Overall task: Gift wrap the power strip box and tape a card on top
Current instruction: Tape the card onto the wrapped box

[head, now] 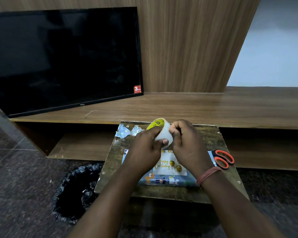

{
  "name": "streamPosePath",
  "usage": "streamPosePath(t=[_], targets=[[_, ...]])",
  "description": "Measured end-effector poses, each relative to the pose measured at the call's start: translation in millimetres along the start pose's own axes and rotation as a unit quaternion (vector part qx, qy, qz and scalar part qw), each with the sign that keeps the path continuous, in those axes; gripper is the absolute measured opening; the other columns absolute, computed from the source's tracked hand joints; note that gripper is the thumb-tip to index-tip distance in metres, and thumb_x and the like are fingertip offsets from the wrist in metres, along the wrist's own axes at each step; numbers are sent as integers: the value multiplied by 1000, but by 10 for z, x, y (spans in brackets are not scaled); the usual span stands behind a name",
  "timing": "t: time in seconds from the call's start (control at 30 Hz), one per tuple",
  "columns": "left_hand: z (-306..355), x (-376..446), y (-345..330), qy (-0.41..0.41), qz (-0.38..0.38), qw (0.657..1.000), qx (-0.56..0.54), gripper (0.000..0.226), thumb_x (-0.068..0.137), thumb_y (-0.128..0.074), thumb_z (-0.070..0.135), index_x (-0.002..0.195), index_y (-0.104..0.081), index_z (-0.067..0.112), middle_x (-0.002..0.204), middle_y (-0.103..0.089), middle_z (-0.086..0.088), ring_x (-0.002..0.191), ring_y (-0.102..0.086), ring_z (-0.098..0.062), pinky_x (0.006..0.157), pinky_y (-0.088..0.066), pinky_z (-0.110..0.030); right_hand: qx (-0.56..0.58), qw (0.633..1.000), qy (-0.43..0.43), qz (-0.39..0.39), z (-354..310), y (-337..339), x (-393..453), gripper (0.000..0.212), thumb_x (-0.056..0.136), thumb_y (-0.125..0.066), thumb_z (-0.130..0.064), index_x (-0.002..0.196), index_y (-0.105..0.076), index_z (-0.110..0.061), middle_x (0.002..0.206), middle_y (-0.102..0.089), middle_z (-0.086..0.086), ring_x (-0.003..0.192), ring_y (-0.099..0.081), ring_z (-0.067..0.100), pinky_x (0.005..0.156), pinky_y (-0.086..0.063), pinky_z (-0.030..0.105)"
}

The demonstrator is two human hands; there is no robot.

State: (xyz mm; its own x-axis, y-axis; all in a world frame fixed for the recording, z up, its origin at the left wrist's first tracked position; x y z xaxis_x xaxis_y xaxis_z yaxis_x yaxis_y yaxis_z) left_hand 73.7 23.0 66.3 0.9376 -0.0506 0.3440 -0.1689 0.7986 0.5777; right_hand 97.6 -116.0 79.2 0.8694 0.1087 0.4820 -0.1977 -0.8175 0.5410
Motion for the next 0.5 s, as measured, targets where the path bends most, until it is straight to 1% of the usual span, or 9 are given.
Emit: streamPosePath(t=[0.07, 0.13, 0.23, 0.3, 0.37, 0.4, 0.47, 0.5], targets=[[-29, 7, 18, 38, -3, 998, -52, 16, 95, -60, 25, 106, -71, 25, 86, -72, 5, 78, -67, -13, 70, -54, -38, -1, 1000, 12, -12, -28, -4, -4, 13, 94, -55, -5, 86, -55, -15, 89, -56, -5, 81, -51, 10, 69, -37, 24], [-54, 14, 45, 70, -7, 993, -95, 18, 92, -61, 28, 104, -74, 26, 87, -74, 8, 80, -70, -12, 75, -57, -41, 1, 999, 21, -30, -53, -12, -11, 12, 94, -54, -4, 87, -56, -14, 90, -56, -3, 81, -51, 11, 71, -38, 27], [-87, 34, 57, 91, -17, 990, -107, 19, 84, -62, 36, 95, -74, 25, 82, -75, 7, 76, -71, -15, 76, -58, -45, 5, 999, 20, -38, -42, 15, 7, 15, 92, -55, -1, 85, -56, -14, 89, -55, -5, 82, -52, 11, 71, -39, 26], [-113, 43, 67, 98, -18, 990, -103, 21, 82, -66, 41, 95, -75, 27, 82, -76, 8, 75, -72, -14, 75, -58, -45, 12, 999, 16, -38, -35, 35, 15, 17, 91, -55, -1, 83, -57, -15, 87, -56, -6, 82, -53, 12, 71, -41, 27], [-123, 46, 88, 104, -17, 990, -94, 22, 82, -72, 43, 96, -77, 28, 84, -77, 9, 77, -73, -12, 74, -58, -39, 27, 999, 6, -38, -34, 44, -3, 18, 91, -55, -2, 82, -58, -17, 83, -59, -9, 80, -56, 10, 68, -41, 26], [-117, 51, 104, 103, -13, 989, -101, 18, 84, -77, 39, 97, -78, 26, 84, -78, 9, 77, -73, -11, 72, -57, -34, 36, 999, -5, -35, -25, 47, -12, 19, 91, -56, -2, 82, -59, -19, 81, -61, -10, 77, -57, 8, 67, -42, 25], [-97, 55, 131, 103, -2, 985, -140, 12, 87, -79, 22, 99, -78, 19, 84, -79, 5, 74, -73, -7, 64, -54, -23, 69, 996, -42, -30, 23, 62, -15, 19, 93, -59, -6, 82, -62, -20, 79, -66, -9, 74, -60, 9, 66, -46, 25], [-91, 54, 142, 104, 3, 982, -159, 12, 88, -78, 17, 100, -78, 16, 84, -79, 5, 73, -72, -5, 61, -51, -18, 97, 993, -61, -28, 44, 67, -9, 18, 93, -61, -7, 82, -64, -20, 80, -68, -7, 74, -62, 12, 68, -50, 28]])
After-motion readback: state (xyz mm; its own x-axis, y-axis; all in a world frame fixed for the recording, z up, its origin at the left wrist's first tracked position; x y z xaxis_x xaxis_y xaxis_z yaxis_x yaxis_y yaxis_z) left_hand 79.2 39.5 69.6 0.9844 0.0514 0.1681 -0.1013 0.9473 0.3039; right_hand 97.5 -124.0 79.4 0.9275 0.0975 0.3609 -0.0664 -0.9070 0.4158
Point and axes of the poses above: each hand's wrist, its own x-axis towards the middle knuckle, its own y-axis out of the back of the hand, z = x × y, the point moved 7 cm from there along x, towards the middle knuckle
